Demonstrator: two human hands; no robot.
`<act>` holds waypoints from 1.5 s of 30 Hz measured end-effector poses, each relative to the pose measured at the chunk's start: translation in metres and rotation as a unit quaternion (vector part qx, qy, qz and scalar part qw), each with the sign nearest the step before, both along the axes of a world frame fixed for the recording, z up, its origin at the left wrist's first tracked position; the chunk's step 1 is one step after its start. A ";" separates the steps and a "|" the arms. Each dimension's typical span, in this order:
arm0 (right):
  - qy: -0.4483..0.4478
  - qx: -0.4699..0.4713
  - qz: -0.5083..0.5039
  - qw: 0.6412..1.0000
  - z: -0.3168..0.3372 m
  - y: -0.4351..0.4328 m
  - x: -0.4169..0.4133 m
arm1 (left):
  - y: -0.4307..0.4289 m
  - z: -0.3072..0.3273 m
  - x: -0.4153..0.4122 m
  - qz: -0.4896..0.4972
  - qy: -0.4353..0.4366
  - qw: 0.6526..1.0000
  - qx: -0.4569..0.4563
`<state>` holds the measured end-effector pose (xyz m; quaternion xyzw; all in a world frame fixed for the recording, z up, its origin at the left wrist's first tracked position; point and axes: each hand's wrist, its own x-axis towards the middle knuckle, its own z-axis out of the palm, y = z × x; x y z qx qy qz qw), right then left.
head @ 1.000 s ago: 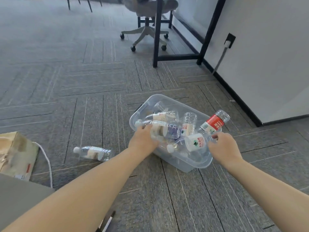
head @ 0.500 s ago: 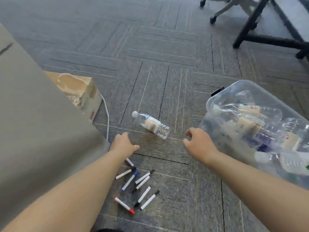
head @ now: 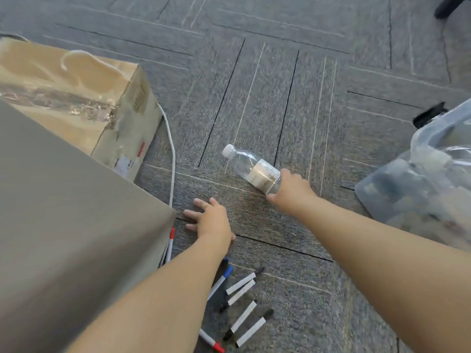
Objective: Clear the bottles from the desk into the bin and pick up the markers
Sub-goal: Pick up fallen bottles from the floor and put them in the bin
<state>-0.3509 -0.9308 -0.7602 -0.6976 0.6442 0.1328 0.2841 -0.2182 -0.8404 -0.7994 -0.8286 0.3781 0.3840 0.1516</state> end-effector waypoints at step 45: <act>-0.111 -0.278 0.024 0.954 0.246 0.029 -0.209 | 0.027 0.197 -0.123 -0.155 0.047 0.978 -0.135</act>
